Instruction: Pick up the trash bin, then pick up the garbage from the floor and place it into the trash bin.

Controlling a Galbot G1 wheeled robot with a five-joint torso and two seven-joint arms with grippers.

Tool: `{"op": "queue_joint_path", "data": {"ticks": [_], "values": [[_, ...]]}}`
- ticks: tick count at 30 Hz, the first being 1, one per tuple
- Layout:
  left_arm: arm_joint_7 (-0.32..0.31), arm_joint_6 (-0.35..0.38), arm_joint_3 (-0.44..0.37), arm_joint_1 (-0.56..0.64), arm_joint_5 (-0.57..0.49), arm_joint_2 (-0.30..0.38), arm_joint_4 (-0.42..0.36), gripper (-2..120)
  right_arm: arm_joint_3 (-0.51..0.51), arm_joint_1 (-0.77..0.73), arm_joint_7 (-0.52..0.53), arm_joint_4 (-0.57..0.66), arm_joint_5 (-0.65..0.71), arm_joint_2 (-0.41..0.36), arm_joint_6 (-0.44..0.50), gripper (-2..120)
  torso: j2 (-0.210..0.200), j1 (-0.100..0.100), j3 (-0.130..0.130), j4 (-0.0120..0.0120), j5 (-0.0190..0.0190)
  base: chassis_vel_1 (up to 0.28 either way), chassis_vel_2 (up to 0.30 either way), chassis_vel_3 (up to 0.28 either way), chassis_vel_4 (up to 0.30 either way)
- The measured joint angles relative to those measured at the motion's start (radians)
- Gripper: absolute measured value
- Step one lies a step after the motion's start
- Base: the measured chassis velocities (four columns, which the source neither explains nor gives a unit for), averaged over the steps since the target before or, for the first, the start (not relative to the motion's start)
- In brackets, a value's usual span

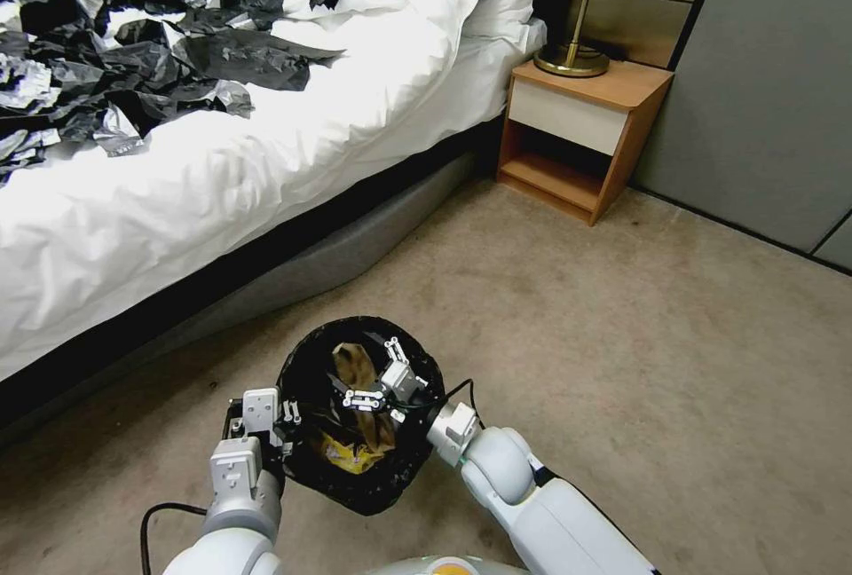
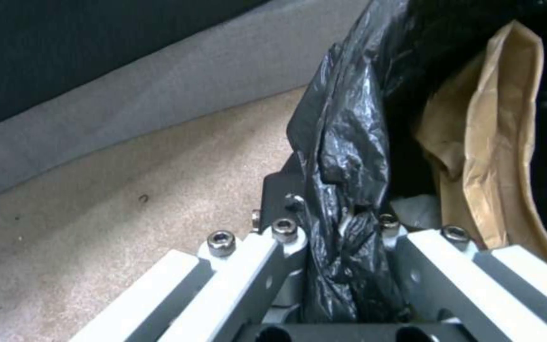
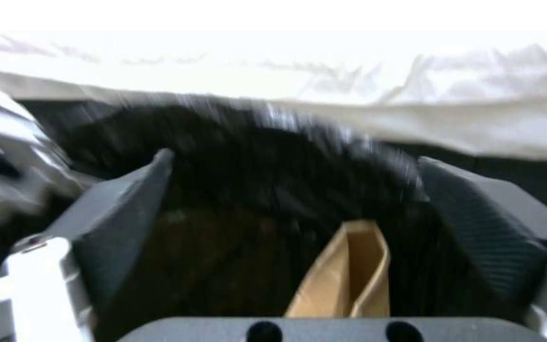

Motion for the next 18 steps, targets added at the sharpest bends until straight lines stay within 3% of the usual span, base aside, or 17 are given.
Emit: {"op": "queue_joint_path", "data": {"ticks": [8,18], "values": [[-0.001,0.007,-0.004,-0.016,-0.006,0.003,0.012,3,0.026,-0.054,0.001,0.148,0.0,-0.05,-0.015,100,0.0,0.0,0.0,0.0,0.0,0.0,0.0,0.0,0.0],[-0.003,0.009,-0.007,-0.022,-0.006,0.002,0.029,3,0.16,-0.178,0.043,0.351,-0.006,-0.1,-0.016,100,0.0,0.0,0.0,0.0002,0.0,0.0,0.0,0.0,0.0]]}}
